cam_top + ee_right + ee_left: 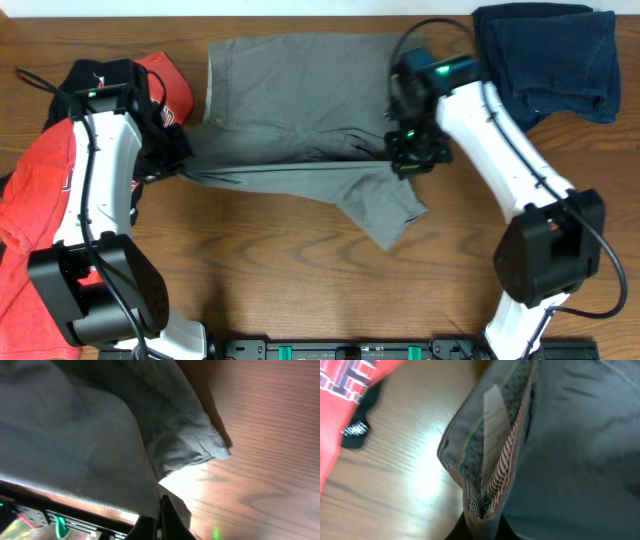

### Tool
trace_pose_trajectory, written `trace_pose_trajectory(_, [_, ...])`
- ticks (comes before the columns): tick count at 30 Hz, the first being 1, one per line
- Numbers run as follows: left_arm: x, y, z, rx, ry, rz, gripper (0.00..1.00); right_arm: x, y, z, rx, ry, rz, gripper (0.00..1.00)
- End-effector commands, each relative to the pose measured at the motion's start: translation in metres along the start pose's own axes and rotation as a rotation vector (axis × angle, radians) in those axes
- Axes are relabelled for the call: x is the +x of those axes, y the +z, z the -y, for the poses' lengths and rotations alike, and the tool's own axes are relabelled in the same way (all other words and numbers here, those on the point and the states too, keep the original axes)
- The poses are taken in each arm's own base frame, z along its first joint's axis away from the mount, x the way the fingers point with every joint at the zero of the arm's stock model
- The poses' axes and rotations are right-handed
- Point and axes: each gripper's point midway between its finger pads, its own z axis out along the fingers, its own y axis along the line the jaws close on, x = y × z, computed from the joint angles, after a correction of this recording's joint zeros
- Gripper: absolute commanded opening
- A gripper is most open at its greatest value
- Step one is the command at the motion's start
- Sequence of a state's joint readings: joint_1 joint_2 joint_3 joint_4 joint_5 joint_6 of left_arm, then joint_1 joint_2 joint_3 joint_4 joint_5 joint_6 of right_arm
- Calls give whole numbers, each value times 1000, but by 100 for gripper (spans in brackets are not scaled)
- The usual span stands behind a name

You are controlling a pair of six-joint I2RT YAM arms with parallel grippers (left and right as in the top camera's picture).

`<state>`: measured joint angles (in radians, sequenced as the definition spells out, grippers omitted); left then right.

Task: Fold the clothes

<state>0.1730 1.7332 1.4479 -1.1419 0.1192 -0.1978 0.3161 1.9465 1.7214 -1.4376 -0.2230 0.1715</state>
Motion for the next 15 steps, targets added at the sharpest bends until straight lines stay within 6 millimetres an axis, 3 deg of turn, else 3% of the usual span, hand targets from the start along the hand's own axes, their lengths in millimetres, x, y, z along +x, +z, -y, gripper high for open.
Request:
trace_pose_trajectory(1, [-3,-3,-21,-104,-18,12,6,-6,-13,40,70,12,35,1])
trace_pose_trajectory(4, [1,-5,-14,-102,5,13,6,-8,-23,45,67,15,73,1])
trace_pose_trajectory(7, [3,-13,-6,-93,29,39,6,-10,-46,44,61,5,159,1])
trace_pose_trajectory(12, [7,-43,5,-62,62,133,6,-8,-113,34,44,-28,402,1])
trace_pose_trajectory(15, [12,-67,9,-36,74,211,6,5,-153,28,46,-49,539,1])
